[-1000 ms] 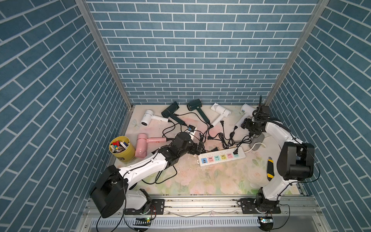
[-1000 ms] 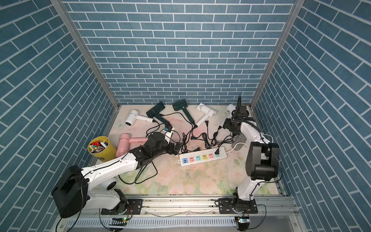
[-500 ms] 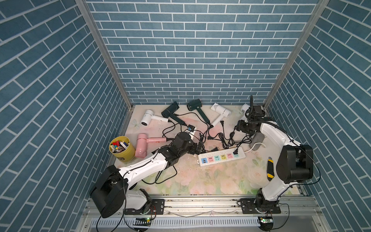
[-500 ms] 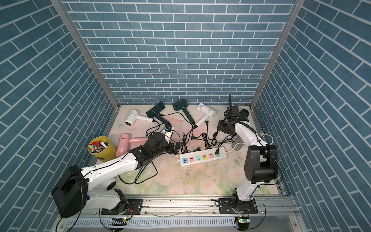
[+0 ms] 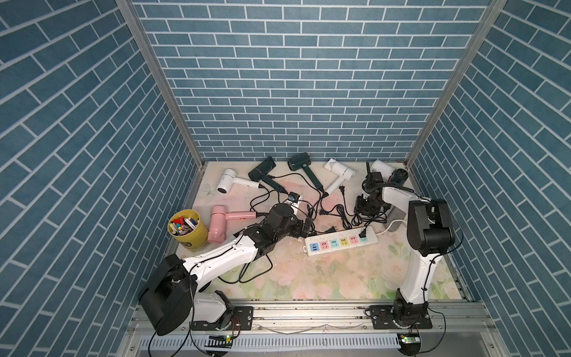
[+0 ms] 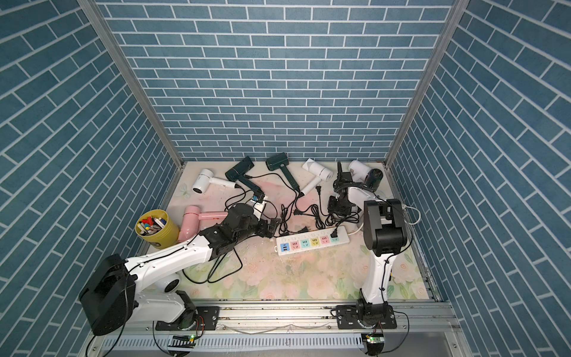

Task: Charge the blow dryers
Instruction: Adjust the charging cable at the center of the board, then pick up the plug from the center of the board.

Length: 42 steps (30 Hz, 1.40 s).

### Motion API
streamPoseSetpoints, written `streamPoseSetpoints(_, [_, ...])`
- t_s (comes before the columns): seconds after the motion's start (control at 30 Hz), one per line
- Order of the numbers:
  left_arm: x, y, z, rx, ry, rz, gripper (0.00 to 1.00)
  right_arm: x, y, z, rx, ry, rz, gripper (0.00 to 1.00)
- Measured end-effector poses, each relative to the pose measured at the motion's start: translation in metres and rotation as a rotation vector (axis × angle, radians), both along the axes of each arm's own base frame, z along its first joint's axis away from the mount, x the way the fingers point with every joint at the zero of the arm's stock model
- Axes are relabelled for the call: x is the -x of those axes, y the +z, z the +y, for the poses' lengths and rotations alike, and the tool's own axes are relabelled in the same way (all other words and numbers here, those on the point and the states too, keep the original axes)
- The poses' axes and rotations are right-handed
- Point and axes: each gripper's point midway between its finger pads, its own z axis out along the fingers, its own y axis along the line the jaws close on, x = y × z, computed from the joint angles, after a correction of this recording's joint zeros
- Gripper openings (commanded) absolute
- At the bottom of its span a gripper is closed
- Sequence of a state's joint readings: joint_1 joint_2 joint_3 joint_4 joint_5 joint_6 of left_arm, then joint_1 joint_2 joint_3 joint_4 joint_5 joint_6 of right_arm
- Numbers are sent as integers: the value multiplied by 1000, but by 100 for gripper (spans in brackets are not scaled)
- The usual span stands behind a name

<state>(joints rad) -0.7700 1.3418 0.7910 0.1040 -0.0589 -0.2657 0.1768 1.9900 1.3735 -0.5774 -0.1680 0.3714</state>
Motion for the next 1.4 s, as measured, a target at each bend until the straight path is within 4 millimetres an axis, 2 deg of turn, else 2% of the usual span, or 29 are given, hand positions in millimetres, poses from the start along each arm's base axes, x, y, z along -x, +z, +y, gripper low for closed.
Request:
streamPoseSetpoints(0.07, [0,0,0,0,0,0,99,-3,3,1,1,3,-10,6])
streamPoseSetpoints(0.13, [0,0,0,0,0,-1,99,-7,7,1,3,-1,-20,0])
streamPoseSetpoints(0.3, [0,0,0,1,0,-2,99,-11,20,1,1,-4,-55,0])
streamPoseSetpoints(0.5, [0,1,0,4,0,-4,99,-23,63,-3,-1,-6,-166,0])
streamPoseSetpoints(0.63, [0,1,0,3,0,-4,99,-33,72,-19,29,-16,-206,0])
streamPoseSetpoints(0.67, [0,1,0,3,0,-4,100,-34,70,-25,42,-23,-203,1])
streamPoseSetpoints(0.77, [0,1,0,4,-1,-4,99,-37,61,-47,81,-50,-186,13])
streamPoseSetpoints(0.87, [0,1,-1,4,-1,-4,99,-36,52,-62,110,-59,-160,23])
streamPoseSetpoints(0.93, [0,1,-1,5,-3,-3,99,-37,55,-64,113,-56,-159,28])
streamPoseSetpoints(1.03, [0,1,-1,6,-3,-3,99,-42,67,-56,81,-25,-189,35])
streamPoseSetpoints(1.13, [0,4,-1,10,-3,-8,99,-43,78,-38,19,19,-218,39])
streamPoseSetpoints(1.27, [1,7,0,16,-3,-15,100,-47,95,-7,-43,113,-251,38])
streamPoseSetpoints(1.4, [1,8,0,18,-3,-16,99,-68,108,20,-79,211,-301,38])
